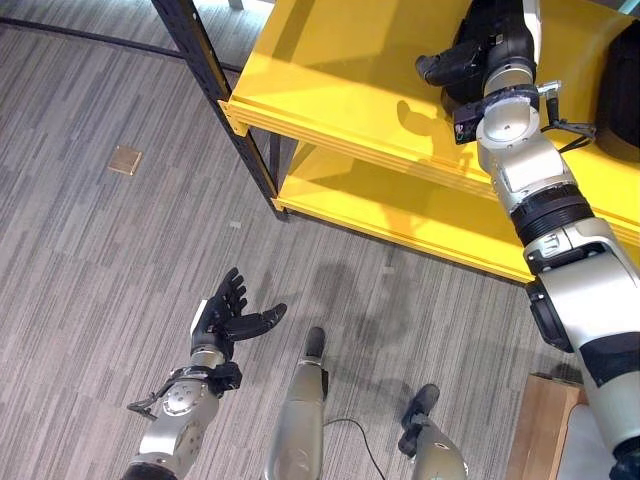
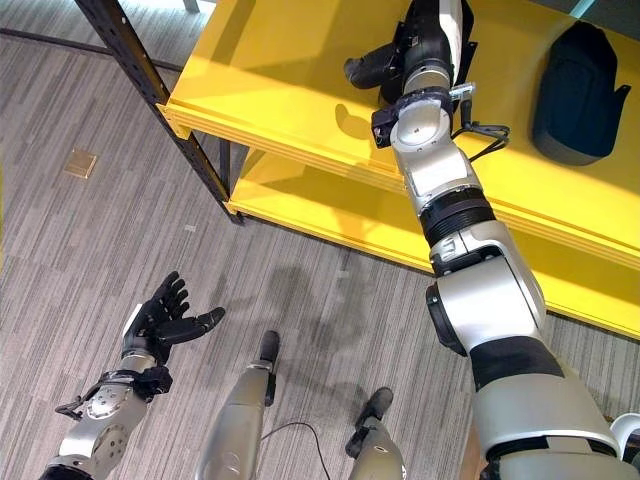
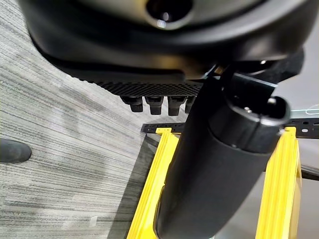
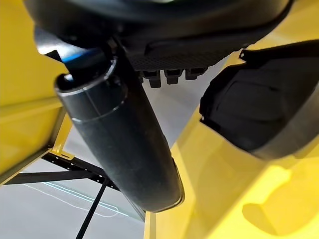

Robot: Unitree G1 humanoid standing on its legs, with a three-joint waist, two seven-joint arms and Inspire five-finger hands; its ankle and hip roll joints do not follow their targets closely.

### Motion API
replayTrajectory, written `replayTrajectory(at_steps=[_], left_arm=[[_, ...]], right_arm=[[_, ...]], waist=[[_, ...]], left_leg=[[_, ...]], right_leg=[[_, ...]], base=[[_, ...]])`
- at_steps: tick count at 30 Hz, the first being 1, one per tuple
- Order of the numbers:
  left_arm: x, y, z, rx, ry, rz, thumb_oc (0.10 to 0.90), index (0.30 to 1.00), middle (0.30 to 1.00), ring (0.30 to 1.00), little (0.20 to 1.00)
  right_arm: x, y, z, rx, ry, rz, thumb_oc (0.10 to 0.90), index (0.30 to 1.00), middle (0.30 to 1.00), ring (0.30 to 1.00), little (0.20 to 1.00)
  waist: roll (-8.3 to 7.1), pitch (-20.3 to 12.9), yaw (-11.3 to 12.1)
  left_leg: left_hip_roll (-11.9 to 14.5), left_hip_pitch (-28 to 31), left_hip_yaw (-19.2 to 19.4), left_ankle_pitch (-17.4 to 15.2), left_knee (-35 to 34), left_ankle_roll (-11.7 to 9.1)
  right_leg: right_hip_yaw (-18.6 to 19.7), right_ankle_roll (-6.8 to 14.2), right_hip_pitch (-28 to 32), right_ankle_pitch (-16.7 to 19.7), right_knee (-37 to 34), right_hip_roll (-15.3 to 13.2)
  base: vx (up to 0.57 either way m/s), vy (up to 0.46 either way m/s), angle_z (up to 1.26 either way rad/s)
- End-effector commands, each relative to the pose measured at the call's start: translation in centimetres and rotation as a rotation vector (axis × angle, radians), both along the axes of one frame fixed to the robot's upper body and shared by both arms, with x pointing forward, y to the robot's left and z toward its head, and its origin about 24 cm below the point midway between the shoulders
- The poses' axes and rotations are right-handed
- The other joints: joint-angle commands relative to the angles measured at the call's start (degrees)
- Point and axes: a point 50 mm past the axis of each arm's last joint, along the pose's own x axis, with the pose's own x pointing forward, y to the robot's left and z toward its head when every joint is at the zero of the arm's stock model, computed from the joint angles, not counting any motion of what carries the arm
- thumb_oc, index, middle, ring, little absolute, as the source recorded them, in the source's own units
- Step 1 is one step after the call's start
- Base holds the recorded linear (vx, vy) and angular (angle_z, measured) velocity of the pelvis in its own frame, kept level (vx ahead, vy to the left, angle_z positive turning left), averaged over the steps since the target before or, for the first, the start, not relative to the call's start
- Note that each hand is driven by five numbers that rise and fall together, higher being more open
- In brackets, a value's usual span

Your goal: Move parts from the plastic box to the shelf.

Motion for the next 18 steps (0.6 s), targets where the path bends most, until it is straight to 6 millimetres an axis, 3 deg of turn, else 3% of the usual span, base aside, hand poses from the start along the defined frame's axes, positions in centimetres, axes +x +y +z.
replayTrajectory(at_steps=[1,7,11,13,18], left_arm=[[0.4,1.4,3.1,0.051,-0.151,0.007,0.9,1.0,1.0,1.0,1.0],[0.3,1.6,3.1,0.067,-0.145,0.014,0.9,1.0,1.0,1.0,1.0],[0.1,1.6,2.8,0.071,-0.129,0.02,0.9,1.0,1.0,1.0,1.0],[-0.3,1.6,2.5,0.071,-0.118,0.029,0.9,1.0,1.0,1.0,1.0],[-0.9,1.7,2.0,0.081,-0.096,0.037,0.9,1.0,1.0,1.0,1.0]], right_arm=[[-3.0,0.3,5.4,-0.16,-0.292,0.013,0.9,1.0,1.0,1.0,1.0],[-4.2,0.6,4.7,-0.229,-0.335,0.052,0.9,1.0,1.0,1.0,1.0],[-5.1,-0.3,2.6,-0.233,-0.324,0.116,0.9,1.0,1.0,1.0,1.0],[-6.0,-1.1,0.5,-0.252,-0.312,0.142,0.9,1.0,1.0,1.0,1.0],[-7.8,-2.3,-2.1,-0.298,-0.298,0.167,0.9,1.0,1.0,1.0,1.0]], waist=[[-2.99,-4.15,-0.02],[-3.3,-4.09,-1.46],[-3.67,-4.2,-3.46],[-3.8,-4.33,-4.81],[-4.14,-4.8,-6.2]], left_leg=[[3.31,-0.88,-1.62,-2.52,1.79,-3.0],[4.13,0.38,-0.8,-2.82,1.94,-3.05],[5.07,0.9,-0.22,-2.59,1.77,-3.03],[5.53,1.51,0.33,-2.7,1.66,-3.07],[6.37,2.25,1.07,-2.75,1.66,-3.11]], right_leg=[[2.26,1.02,6.82,-5.74,3.46,-1.25],[3.32,0.81,6.4,-6.14,4.08,-1.22],[3.94,0.74,6.21,-5.91,3.66,-0.95],[4.48,0.85,6.03,-5.81,3.46,-0.72],[5.02,0.94,6.05,-5.89,3.19,-0.48]], base=[[0.0,0.0,0.0],[0.0,0.004,-0.08],[-0.02,-0.01,-0.21],[-0.01,-0.006,-0.22],[0.01,-0.015,-0.15]])
